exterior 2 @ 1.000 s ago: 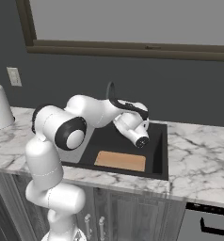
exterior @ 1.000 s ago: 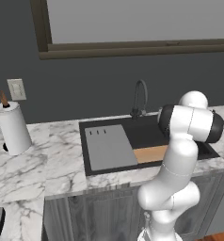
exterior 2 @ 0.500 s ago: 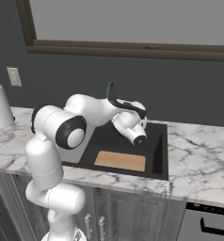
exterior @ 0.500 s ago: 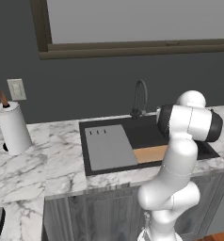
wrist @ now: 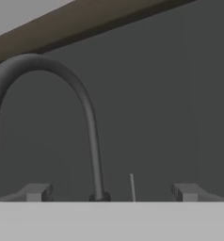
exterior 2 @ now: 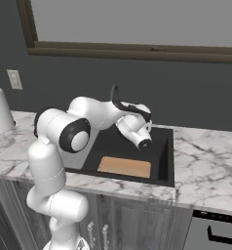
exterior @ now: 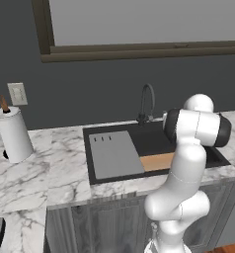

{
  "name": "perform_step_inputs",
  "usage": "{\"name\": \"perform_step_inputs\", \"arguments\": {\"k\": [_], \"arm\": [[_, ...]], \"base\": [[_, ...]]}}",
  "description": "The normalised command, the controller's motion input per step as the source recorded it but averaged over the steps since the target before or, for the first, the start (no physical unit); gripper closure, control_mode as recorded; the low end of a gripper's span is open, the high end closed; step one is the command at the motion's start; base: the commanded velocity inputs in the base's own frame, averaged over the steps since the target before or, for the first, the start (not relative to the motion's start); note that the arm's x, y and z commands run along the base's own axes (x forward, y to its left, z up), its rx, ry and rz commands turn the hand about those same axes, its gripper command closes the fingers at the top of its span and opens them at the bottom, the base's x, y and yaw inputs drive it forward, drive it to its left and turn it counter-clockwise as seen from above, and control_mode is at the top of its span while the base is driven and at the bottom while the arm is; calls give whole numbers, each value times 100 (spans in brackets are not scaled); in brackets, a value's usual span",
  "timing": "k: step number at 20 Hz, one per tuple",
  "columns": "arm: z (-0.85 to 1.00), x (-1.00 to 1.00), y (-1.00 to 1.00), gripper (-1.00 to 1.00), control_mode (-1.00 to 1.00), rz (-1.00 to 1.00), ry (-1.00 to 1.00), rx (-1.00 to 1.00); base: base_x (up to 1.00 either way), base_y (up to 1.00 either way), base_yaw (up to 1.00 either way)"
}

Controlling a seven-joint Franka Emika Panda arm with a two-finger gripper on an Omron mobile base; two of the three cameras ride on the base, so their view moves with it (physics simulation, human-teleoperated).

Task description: Turn on the sink faucet with hot water and rinse the cutting board for ten seconds, then turn off the faucet. Push the cutting board to reach the water if necessary.

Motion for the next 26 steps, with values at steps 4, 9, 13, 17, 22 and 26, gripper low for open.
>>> {"name": "perform_step_inputs", "arguments": {"k": [4,9,13,17,22,26], "arm": [[0,9,3,-100,-100,1,-1,0],[0,4,3,-100,-100,1,0,0],[-19,11,1,-100,-100,0,1,0],[-27,4,0,-100,-100,0,2,0],[-25,1,0,-100,-100,0,7,-1],[-16,4,0,-100,-100,0,5,0]], "base": [[0,0,0],[0,0,0],[0,0,0],[0,0,0],[0,0,0],[0,0,0]]}}
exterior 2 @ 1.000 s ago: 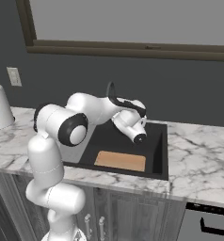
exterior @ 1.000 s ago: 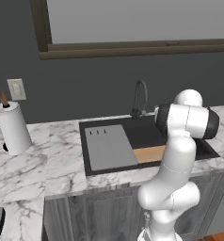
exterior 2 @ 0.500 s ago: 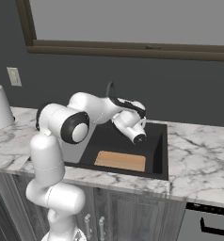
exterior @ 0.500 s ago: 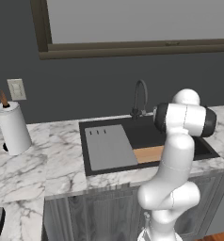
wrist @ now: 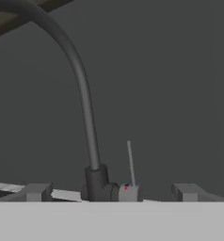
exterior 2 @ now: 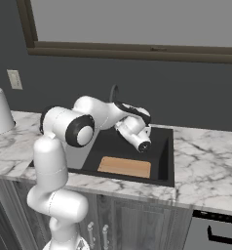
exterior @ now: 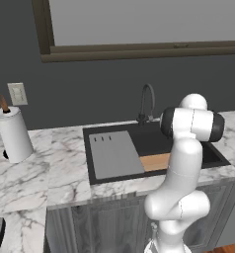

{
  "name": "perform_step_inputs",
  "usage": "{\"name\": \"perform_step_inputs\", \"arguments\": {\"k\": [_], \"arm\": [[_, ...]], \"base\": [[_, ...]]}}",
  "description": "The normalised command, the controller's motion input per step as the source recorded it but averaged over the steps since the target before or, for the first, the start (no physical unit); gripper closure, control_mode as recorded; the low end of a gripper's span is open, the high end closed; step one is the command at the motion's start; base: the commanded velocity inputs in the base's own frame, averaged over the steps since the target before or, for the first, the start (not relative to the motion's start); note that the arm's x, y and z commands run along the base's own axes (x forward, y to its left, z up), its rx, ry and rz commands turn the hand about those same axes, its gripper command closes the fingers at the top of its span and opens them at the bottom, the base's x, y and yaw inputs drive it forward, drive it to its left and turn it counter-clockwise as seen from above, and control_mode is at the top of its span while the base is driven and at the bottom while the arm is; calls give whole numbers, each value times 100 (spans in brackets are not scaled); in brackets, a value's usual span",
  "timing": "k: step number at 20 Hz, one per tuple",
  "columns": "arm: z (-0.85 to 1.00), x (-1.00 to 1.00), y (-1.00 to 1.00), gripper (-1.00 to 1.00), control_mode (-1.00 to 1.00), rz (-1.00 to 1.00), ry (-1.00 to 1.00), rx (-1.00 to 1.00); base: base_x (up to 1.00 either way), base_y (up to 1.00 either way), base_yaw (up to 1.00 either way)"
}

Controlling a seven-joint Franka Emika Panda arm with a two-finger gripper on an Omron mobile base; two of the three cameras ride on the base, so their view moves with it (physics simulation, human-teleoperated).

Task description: Turn on the sink faucet with hot water and rinse the cutting board for ten seconds, then turn off the faucet. Push the cutting board to reach the water if necessary.

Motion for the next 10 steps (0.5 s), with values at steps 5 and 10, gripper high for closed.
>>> {"name": "perform_step_inputs", "arguments": {"k": [5,10], "arm": [[-5,11,0,-100,-100,0,6,0],[-1,22,0,-100,-100,0,6,0]], "base": [[0,0,0],[0,0,0]]}}
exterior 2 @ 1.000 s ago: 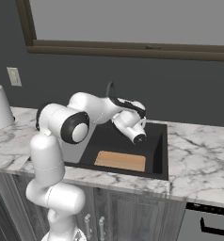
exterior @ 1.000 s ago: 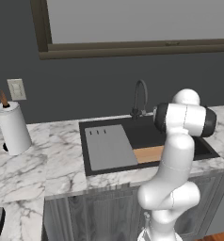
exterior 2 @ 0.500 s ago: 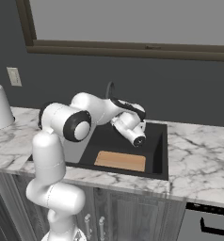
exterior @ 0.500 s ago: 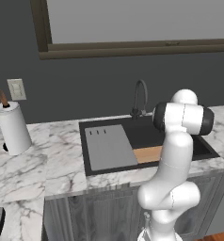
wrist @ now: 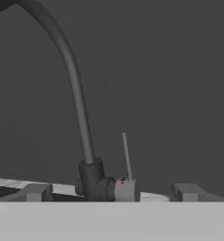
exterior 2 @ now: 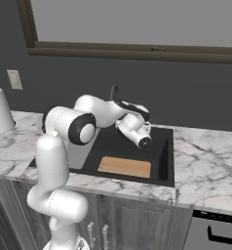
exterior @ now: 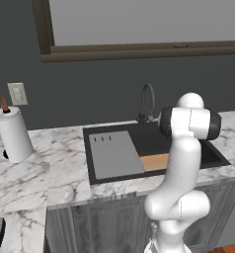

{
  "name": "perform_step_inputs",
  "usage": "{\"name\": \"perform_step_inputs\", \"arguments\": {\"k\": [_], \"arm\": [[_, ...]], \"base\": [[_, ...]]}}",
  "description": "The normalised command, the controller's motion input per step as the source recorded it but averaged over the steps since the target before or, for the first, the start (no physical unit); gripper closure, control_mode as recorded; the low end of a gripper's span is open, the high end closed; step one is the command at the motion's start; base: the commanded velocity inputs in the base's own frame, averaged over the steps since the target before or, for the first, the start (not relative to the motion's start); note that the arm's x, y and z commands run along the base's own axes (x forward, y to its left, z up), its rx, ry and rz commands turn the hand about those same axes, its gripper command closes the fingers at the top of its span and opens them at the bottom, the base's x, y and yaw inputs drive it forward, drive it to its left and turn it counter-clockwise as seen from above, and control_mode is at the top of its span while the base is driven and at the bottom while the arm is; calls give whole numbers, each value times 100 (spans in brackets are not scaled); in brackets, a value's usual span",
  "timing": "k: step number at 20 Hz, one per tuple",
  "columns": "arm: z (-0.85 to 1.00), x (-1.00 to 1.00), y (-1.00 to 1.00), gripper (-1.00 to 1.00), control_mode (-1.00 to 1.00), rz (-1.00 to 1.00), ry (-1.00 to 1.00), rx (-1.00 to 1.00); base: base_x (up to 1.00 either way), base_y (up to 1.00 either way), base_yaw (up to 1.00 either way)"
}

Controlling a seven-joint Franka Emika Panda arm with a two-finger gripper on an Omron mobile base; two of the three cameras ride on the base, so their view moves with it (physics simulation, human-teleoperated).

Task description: Turn on the sink faucet with hot water and rinse the cutting board for ten seconds, then turn off the faucet. Push the cutting board to reach the water if necessary.

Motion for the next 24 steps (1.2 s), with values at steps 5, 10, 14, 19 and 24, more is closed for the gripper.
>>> {"name": "perform_step_inputs", "arguments": {"k": [5,10,14,19,24], "arm": [[-6,28,0,-100,-100,0,2,0],[-5,31,0,-100,-100,0,1,0],[-4,30,0,-100,-100,0,0,0],[-4,25,0,-100,-100,0,0,0],[-2,23,0,-100,-100,0,0,0]], "base": [[0,0,0],[0,0,0],[0,0,0],[0,0,0],[0,0,0]]}}
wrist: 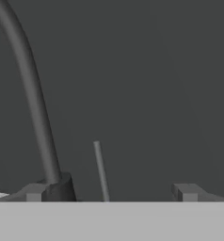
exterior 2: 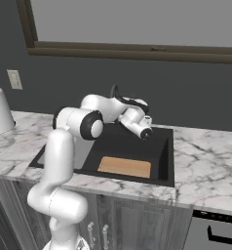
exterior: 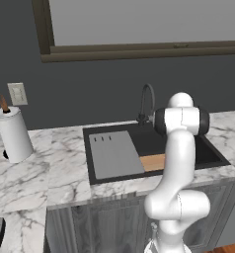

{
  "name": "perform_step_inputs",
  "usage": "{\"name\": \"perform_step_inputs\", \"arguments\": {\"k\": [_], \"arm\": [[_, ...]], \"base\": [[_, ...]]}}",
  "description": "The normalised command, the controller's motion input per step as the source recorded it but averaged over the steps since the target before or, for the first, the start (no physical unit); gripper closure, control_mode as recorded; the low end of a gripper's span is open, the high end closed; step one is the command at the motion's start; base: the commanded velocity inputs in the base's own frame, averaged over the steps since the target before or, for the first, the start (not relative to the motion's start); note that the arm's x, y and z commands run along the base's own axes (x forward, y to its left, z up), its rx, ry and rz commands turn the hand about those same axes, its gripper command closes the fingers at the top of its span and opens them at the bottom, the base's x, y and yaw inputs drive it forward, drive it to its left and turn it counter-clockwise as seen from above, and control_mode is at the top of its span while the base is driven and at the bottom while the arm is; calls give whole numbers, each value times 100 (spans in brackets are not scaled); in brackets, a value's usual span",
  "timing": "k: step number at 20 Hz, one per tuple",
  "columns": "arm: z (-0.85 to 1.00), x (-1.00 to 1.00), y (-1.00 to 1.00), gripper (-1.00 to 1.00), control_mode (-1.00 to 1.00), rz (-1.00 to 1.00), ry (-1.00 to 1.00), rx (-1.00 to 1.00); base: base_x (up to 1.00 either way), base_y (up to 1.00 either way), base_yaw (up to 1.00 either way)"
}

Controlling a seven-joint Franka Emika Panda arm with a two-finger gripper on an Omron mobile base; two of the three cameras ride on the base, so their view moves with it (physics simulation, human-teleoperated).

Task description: Turn on the sink faucet with hot water and rinse the cutting board for ten seconds, then turn off the faucet. Push the cutting board to reach the water if necessary.

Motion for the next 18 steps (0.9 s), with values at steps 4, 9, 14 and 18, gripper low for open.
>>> {"name": "perform_step_inputs", "arguments": {"k": [4,9,14,18], "arm": [[-3,22,0,-100,-100,0,0,0],[-4,14,0,-100,-100,0,0,0],[-7,1,1,-100,-100,0,0,-1],[-3,3,1,-100,-100,0,0,0]], "base": [[0,0,0],[0,0,0],[0,0,0],[0,0,0]]}}
